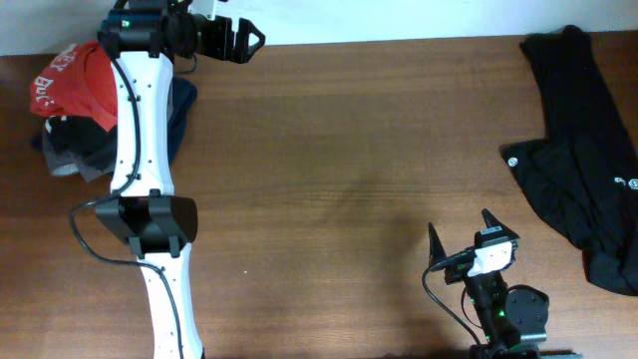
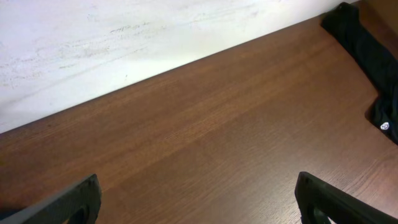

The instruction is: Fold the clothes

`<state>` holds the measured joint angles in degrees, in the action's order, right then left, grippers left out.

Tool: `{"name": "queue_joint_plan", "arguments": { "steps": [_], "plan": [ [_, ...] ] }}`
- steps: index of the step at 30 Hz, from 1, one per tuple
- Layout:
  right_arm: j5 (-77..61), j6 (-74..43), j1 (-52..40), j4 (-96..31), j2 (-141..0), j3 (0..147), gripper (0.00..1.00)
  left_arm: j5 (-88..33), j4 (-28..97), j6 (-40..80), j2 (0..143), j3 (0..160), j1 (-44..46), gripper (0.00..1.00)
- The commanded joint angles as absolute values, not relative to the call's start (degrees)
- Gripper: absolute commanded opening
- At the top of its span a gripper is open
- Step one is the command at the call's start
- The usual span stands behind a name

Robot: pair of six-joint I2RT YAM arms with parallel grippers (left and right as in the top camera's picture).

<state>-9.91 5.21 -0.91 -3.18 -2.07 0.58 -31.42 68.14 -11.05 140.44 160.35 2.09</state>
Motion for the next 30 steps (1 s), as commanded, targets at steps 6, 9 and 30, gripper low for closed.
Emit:
{"name": "queue_joint_plan", "arguments": {
  "steps": [6, 9, 30],
  "plan": [
    [-9.19, 5.56, -1.50, -3.64, -2.26, 0.32, 0.99, -31.44, 68.20, -10.74, 138.04, 161.29, 1.87, 0.99],
    [-9.19, 5.56, -1.50, -3.64, -2.26, 0.32, 0.99, -31.44, 68.20, -10.74, 138.04, 161.29, 1.87, 0.99],
    [-9.19, 5.56, -1.50, -3.64, -2.26, 0.32, 0.99, -16.27, 75.92, -12.05, 121.14, 156.94, 5.02, 0.99]
  ]
}}
